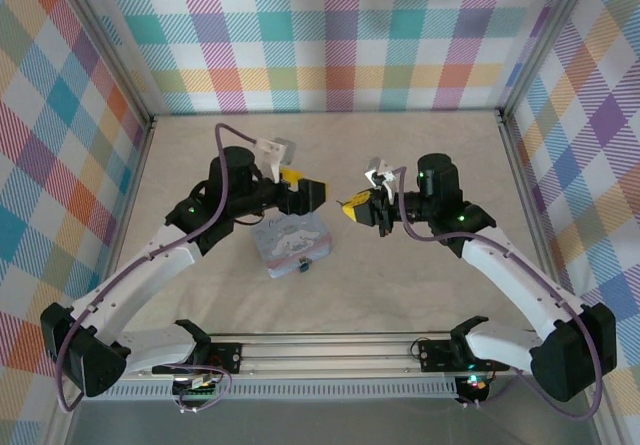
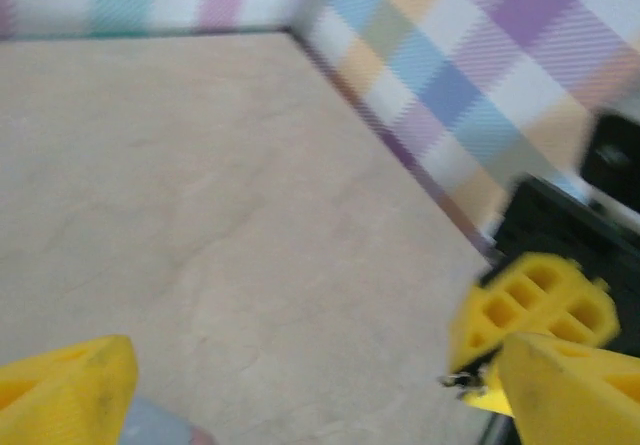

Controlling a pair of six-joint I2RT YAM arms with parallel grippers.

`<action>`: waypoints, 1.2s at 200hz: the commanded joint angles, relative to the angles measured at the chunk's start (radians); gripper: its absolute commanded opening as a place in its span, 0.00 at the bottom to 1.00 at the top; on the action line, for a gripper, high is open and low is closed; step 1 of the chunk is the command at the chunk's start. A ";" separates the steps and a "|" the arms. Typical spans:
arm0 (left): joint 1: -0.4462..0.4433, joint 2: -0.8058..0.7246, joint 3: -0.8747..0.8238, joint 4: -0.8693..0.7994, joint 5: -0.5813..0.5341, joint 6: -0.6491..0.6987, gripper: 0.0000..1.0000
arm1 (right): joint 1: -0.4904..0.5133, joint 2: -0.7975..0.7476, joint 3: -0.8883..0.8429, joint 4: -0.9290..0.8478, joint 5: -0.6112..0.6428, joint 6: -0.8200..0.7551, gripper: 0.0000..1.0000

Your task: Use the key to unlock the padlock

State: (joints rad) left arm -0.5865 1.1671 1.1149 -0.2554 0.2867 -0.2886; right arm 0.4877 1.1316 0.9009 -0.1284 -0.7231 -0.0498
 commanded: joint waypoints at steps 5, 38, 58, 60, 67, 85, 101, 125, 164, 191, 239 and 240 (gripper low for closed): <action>0.091 -0.024 -0.051 -0.161 -0.175 -0.178 0.97 | 0.005 -0.016 -0.046 -0.072 0.163 -0.018 0.00; 0.225 -0.026 -0.164 -0.270 -0.185 -0.371 0.97 | 0.011 0.000 -0.076 -0.096 0.284 0.034 0.00; 0.261 -0.043 -0.235 -0.297 -0.192 -0.431 0.98 | 0.015 0.023 -0.089 -0.097 0.333 0.070 0.00; 0.264 -0.046 -0.240 -0.299 -0.193 -0.436 0.98 | 0.015 0.025 -0.089 -0.096 0.335 0.073 0.00; 0.272 -0.057 -0.262 -0.309 -0.196 -0.458 0.98 | 0.016 0.034 -0.092 -0.093 0.344 0.079 0.00; 0.283 -0.083 -0.307 -0.337 -0.207 -0.508 0.99 | 0.021 0.055 -0.091 -0.094 0.367 0.091 0.00; 0.286 -0.100 -0.346 -0.342 -0.206 -0.536 1.00 | 0.023 0.068 -0.089 -0.092 0.382 0.092 0.00; 0.287 -0.090 -0.394 -0.283 -0.157 -0.543 1.00 | 0.024 0.080 -0.084 -0.083 0.386 0.091 0.00; 0.287 -0.010 -0.409 -0.133 -0.041 -0.482 0.96 | 0.025 0.076 -0.083 -0.087 0.398 0.087 0.00; 0.287 0.060 -0.402 -0.049 0.044 -0.438 0.93 | 0.024 0.074 -0.085 -0.099 0.402 0.084 0.00; 0.286 0.195 -0.350 -0.052 0.079 -0.339 0.78 | 0.026 0.063 -0.088 -0.114 0.409 0.079 0.00; 0.286 0.198 -0.348 -0.052 0.081 -0.338 0.78 | 0.026 0.063 -0.088 -0.113 0.409 0.079 0.00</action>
State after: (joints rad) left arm -0.3092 1.3094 0.7197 -0.3359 0.3103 -0.7036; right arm 0.5056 1.2098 0.8219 -0.2192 -0.3210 0.0299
